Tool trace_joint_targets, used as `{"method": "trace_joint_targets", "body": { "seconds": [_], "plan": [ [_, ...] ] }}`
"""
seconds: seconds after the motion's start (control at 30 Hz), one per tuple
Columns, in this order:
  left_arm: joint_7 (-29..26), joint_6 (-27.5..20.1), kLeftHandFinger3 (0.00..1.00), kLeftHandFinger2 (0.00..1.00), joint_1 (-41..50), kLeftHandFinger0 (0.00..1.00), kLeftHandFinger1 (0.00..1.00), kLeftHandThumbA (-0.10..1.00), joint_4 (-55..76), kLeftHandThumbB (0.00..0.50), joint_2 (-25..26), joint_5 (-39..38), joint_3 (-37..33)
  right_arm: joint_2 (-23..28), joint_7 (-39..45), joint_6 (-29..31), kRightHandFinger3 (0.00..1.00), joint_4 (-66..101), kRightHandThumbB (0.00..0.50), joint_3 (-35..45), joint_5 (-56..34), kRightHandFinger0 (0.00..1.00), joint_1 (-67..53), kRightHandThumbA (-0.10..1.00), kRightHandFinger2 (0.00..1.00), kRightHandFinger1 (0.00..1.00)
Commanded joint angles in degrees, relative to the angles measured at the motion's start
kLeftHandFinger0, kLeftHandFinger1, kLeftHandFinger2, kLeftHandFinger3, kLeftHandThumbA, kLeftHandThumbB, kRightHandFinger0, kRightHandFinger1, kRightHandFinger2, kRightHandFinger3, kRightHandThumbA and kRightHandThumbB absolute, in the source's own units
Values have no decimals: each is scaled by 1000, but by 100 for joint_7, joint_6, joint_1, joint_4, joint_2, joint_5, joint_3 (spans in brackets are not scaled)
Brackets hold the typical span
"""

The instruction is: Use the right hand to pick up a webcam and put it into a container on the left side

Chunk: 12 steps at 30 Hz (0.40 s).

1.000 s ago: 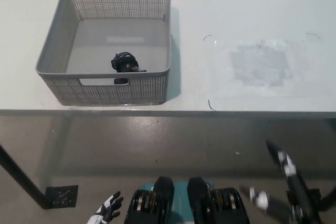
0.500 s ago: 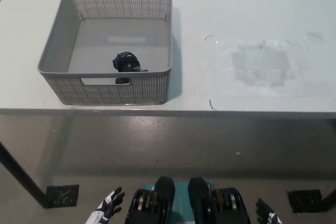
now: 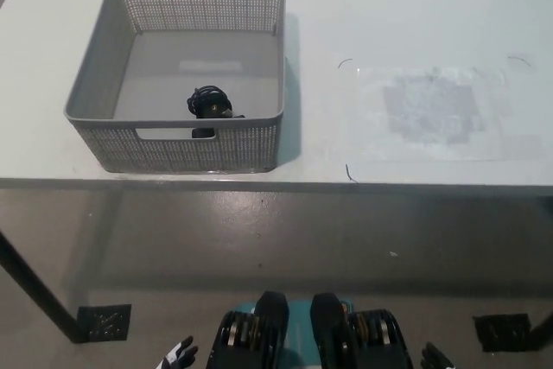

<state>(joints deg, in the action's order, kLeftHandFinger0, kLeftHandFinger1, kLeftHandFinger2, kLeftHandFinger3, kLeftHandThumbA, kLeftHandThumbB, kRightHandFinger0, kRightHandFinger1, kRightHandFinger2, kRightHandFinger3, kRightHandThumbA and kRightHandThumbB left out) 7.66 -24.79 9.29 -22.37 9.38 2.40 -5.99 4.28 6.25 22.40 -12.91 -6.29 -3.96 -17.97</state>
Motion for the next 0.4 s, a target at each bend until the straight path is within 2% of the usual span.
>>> {"method": "trace_joint_targets", "body": {
  "seconds": [0.0,0.37],
  "plan": [
    [-158,-214,1000,1000,-90,1000,1000,1000,49,500,-32,0,56,-47,131,453,1000,17,220,93,-92,1000,110,1000,1000,1000],
    [-148,-214,1000,1000,-98,1000,1000,1000,22,500,-12,16,53,-70,222,453,1000,-21,239,128,-113,1000,149,1000,1000,1000]
  ]
}}
